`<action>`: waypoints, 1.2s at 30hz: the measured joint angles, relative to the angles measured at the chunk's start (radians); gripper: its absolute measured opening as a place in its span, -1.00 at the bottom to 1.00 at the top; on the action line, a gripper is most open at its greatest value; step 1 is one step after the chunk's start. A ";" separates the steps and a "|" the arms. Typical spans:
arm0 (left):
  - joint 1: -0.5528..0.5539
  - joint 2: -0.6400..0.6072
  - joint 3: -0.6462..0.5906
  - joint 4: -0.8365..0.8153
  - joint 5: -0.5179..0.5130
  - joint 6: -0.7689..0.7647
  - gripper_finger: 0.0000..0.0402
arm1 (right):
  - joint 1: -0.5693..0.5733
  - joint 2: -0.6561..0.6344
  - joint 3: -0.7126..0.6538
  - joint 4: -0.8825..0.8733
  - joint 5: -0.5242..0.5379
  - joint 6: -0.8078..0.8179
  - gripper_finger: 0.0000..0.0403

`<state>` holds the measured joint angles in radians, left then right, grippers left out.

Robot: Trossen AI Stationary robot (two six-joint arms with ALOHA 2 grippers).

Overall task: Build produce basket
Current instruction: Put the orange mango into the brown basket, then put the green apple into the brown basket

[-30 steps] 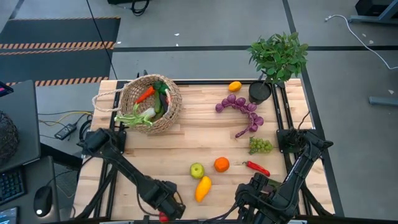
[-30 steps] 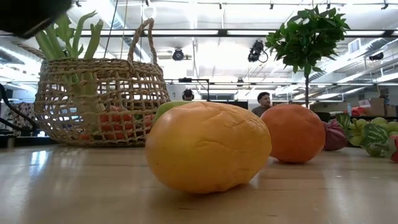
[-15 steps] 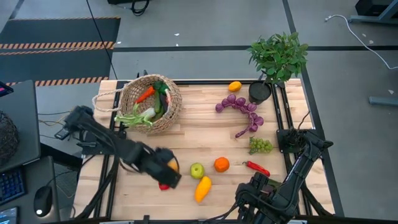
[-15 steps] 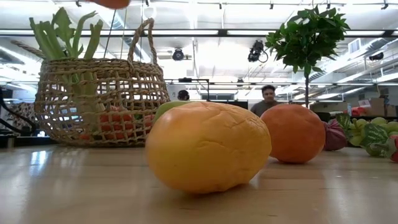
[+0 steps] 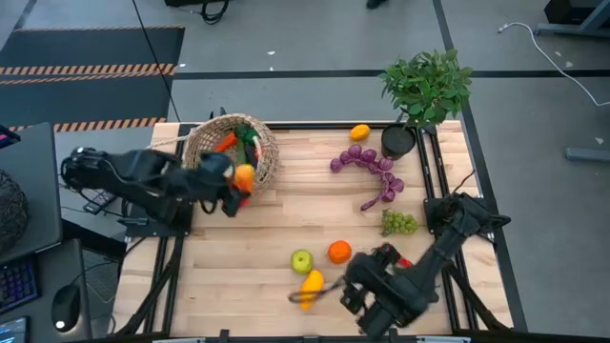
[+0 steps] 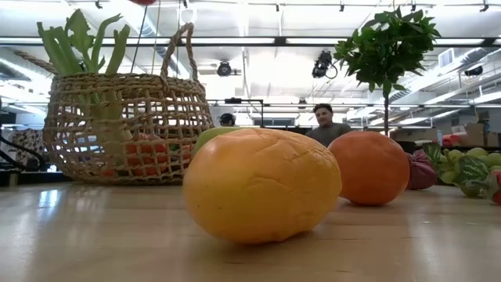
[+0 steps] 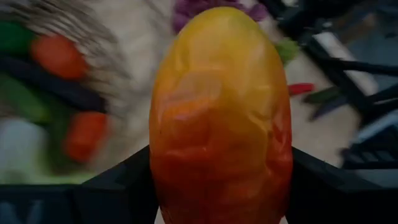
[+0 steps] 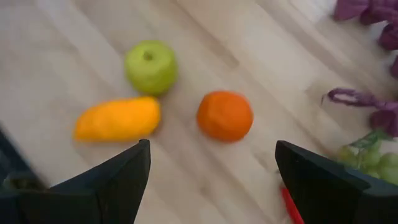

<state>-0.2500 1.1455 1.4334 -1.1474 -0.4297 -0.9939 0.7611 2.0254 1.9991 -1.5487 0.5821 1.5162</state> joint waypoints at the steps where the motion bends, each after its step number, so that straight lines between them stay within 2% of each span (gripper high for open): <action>1: 0.024 -0.014 0.000 -0.026 0.001 0.033 0.29 | -0.021 0.000 0.000 0.000 -0.005 -0.012 0.73; 5: 0.127 -0.058 0.000 -0.072 0.000 0.173 0.29 | -0.096 -0.002 0.000 0.003 -0.065 -0.023 0.73; 9: 0.214 -0.090 0.000 -0.082 -0.002 0.280 0.31 | -0.146 -0.005 0.000 0.022 -0.075 -0.024 0.73; 14: 0.333 -0.072 0.000 -0.191 -0.087 0.335 0.39 | -0.197 -0.005 0.000 0.063 -0.092 -0.040 0.73; 17: 0.412 -0.044 -0.001 -0.212 -0.084 0.416 0.47 | -0.221 -0.005 0.000 0.118 -0.117 -0.063 0.73; 20: 0.455 -0.024 -0.001 -0.187 -0.025 0.508 0.55 | -0.241 -0.005 0.000 0.150 -0.132 -0.076 0.73; 25: 0.493 0.001 -0.001 -0.140 0.082 0.592 0.57 | -0.264 -0.005 0.000 0.166 -0.131 -0.047 0.73; 29: 0.493 -0.007 0.001 -0.073 0.187 0.581 0.57 | -0.268 -0.005 0.000 0.177 -0.125 -0.008 0.73; 32: 0.472 -0.016 0.047 -0.046 0.266 0.528 0.57 | -0.264 -0.005 0.000 0.202 -0.089 0.017 0.73; 36: 0.411 -0.015 0.164 -0.046 0.285 0.500 0.57 | -0.267 -0.005 0.000 0.268 -0.050 -0.010 0.73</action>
<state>0.1612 1.1305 1.5972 -1.1931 -0.1444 -0.4941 0.4945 2.0209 1.9995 -1.2810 0.5324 1.5060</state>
